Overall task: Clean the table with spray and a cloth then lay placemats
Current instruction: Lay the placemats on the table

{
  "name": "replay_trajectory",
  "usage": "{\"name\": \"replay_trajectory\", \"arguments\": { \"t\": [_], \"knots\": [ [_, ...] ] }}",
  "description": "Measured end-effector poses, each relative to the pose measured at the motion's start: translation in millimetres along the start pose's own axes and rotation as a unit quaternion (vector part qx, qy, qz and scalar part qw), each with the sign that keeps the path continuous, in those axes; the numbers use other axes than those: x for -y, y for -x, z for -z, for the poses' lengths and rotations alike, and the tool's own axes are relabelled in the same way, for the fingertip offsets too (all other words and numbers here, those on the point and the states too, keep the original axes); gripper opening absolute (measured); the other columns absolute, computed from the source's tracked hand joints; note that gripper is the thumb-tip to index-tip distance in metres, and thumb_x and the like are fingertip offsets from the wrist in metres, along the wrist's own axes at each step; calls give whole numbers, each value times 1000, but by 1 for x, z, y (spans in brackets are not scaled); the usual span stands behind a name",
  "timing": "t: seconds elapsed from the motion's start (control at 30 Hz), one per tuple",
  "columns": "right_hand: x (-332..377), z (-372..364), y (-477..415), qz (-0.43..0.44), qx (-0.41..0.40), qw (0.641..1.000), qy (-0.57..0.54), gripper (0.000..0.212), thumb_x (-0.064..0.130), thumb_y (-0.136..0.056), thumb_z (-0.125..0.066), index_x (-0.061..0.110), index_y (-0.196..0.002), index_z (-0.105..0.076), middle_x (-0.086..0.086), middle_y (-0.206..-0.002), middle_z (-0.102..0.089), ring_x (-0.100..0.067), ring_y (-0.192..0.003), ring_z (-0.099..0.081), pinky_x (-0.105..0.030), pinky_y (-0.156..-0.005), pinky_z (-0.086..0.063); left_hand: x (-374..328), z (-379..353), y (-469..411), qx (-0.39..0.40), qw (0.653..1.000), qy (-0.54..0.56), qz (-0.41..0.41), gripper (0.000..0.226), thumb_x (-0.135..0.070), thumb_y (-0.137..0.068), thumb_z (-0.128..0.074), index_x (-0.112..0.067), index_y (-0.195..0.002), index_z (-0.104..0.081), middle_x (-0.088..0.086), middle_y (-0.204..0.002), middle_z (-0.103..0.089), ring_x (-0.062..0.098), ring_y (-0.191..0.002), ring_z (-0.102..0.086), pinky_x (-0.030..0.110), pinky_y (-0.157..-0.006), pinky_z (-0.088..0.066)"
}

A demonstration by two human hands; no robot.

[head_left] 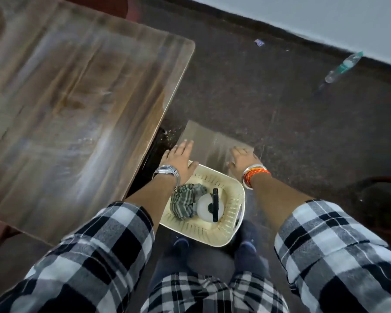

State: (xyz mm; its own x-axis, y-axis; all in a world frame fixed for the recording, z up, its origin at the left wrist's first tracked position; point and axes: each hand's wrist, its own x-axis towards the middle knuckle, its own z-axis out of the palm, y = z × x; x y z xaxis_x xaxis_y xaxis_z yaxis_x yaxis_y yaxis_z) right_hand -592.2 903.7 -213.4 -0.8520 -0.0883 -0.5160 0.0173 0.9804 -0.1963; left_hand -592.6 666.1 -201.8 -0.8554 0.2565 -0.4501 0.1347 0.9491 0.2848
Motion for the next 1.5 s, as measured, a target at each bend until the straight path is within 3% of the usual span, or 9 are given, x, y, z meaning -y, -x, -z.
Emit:
{"name": "replay_trajectory", "arguments": {
  "t": [0.43, 0.6, 0.77, 1.03, 1.17, 1.23, 1.37, 1.43, 1.5],
  "knots": [
    [-96, -22, -170, -49, 162, 985, -35, 70, 35, -87, -67, 7, -141, -34, -22, -143, -44, -41, -130, -43, -50, -105, -40, -60, -24, -60, -45, 955, 79, 282, 72, -51, -98, -35, -26, -155, 0, -4, -163, 0, 21, -148, -11, 43, -120, -10],
    [-101, -4, -179, 56, 130, 982, -126, 38, 27, -80, -73, 9, -111, -62, -19, -111, -68, -35, -103, -64, -33, -86, -49, -89, -13, -83, -89, 925, 94, 356, 76, -52, -96, -42, -25, -155, -3, -4, -163, -3, 21, -148, -12, 44, -119, -10],
    [-76, 97, -176, 183, 102, 951, -226, 12, 21, -81, -69, 24, -93, -68, -2, -79, -66, -22, -77, -63, -25, -71, -46, -118, 19, -120, -128, 885, 212, 394, 86, -55, -91, -50, -19, -155, -6, 4, -163, -8, 28, -147, -18, 44, -118, -18],
    [-51, 287, -196, 384, 172, 904, -72, 9, 22, -82, -75, 25, -87, -68, 8, -77, -64, -5, -72, -59, -24, -66, -44, -96, 138, -148, -365, 670, 406, 503, 92, -70, -87, -42, -2, -148, -27, 19, -151, -32, 37, -136, -34, 42, -112, -28],
    [-39, 337, -214, 419, 155, 888, -105, 9, 21, -81, -76, 20, -88, -70, 0, -75, -68, -6, -67, -60, -28, -67, -49, -90, 182, -161, -340, 625, 451, 539, 80, -68, -83, -49, 4, -117, -60, 18, -119, -62, 39, -102, -58, 39, -81, -41],
    [-26, 361, -232, 435, 141, 881, -121, 8, 22, -82, -75, 20, -87, -69, 5, -71, -65, -5, -63, -58, -22, -63, -47, -91, 204, -172, -347, 584, 460, 572, 75, -62, -75, -60, 2, -115, -63, 20, -119, -63, 40, -106, -59, 39, -84, -46],
    [8, 404, -288, 489, 136, 853, -127, 7, 21, -84, -73, 21, -87, -66, 9, -70, -62, -4, -64, -57, -19, -65, -46, -79, 245, -203, -394, 509, 523, 558, 46, -54, -58, -73, -11, -62, -59, 12, -83, -69, 28, -76, -63, 38, -79, -56],
    [23, 425, -317, 520, 161, 832, -102, 8, 21, -85, -73, 23, -87, -65, 10, -71, -62, -5, -66, -58, -22, -68, -47, -46, 240, -220, -399, 439, 570, 568, 56, -50, -37, -81, -9, -69, -61, 10, -78, -67, 24, -65, -60, 35, -70, -54],
    [30, 443, -338, 543, 176, 817, -85, 9, 21, -86, -71, 24, -86, -63, 10, -71, -60, -4, -66, -56, -21, -67, -44, -10, 232, -238, -372, 443, 605, 547, 81, -50, -27, -85, -8, -94, -67, 9, -93, -68, 24, -80, -64, 32, -76, -54]
  ]
}}
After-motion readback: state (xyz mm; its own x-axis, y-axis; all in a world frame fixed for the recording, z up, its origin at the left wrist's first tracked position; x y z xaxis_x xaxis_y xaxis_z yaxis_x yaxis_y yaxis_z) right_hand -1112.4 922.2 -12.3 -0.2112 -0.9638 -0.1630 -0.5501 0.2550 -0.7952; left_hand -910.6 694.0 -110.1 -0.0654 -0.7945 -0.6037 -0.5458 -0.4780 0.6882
